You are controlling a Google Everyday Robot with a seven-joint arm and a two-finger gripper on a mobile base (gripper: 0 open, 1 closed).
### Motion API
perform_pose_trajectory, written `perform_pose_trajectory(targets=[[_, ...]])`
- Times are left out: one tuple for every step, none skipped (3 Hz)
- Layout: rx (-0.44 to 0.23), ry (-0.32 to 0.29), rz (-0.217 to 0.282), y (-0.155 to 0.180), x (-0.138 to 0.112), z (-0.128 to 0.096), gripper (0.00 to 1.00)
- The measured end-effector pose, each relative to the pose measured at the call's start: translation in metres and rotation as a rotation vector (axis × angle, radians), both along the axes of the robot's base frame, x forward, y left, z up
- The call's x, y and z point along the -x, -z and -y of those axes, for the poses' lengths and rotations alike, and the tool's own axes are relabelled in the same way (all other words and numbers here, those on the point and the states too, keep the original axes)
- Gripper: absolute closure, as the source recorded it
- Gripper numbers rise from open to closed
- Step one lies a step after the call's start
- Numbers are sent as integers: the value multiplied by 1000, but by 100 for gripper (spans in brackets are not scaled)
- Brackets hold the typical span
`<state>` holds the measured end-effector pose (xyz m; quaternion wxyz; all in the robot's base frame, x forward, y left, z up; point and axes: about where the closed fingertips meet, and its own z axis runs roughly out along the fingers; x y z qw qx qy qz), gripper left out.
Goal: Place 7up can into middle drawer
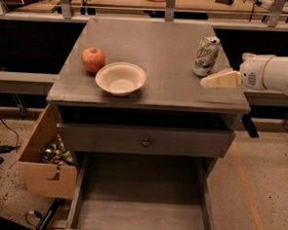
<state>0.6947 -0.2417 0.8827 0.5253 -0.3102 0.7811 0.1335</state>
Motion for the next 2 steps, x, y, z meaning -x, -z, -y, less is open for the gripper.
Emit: perform_pose_trajectory(targets=[[-74,-34,43,-2,-16,-15,0],[-145,-67,78,-5,-37,-24,0]])
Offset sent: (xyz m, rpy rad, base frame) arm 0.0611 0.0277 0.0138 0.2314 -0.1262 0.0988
